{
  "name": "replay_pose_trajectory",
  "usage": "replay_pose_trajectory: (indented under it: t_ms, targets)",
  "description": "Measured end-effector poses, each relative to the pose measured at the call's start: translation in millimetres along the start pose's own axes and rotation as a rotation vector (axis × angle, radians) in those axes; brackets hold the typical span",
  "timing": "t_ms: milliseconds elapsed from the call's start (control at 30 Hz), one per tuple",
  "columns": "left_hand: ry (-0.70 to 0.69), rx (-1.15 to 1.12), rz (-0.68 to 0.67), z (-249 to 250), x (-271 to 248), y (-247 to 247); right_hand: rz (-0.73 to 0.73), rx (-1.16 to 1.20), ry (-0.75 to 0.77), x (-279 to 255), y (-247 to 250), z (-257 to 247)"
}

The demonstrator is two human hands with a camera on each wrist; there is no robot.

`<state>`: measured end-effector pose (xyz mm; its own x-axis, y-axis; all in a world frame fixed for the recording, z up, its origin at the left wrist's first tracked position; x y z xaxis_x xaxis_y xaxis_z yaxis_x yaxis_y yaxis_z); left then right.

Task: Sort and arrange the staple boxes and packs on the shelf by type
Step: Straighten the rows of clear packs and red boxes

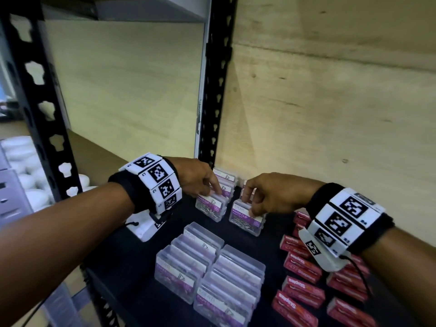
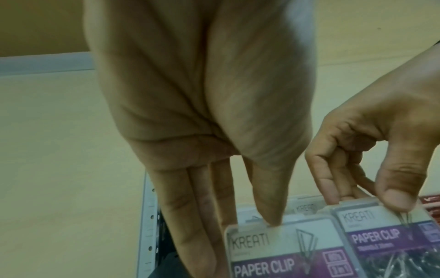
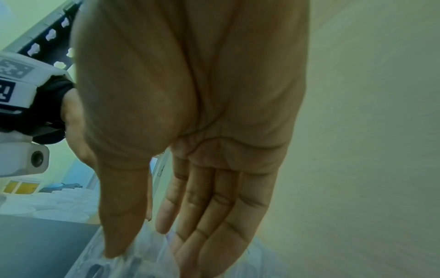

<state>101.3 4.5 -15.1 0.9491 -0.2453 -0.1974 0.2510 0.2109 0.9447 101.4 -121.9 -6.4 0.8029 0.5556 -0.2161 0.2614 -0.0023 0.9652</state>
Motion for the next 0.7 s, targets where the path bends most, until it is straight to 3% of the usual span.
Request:
replay_pose_trajectory:
  t_ms: [700]
  targets:
    - [-0.042,0.041,-0.105,32.7,-54.8,-20.0,-0.110,0.152,0.042,-53.0,-23.3,-23.4]
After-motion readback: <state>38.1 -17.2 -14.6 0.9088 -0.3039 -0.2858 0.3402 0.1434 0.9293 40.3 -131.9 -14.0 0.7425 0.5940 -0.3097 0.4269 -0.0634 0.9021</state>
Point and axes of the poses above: each hand's wrist, its own x-axis towards the middle knuckle, its own y-axis out of the back of the hand, z = x × y, the point moved 10 cm from there along x, towards the middle knuckle, and after that the axes turned 6 degrees about z, right-handed, at the moved point
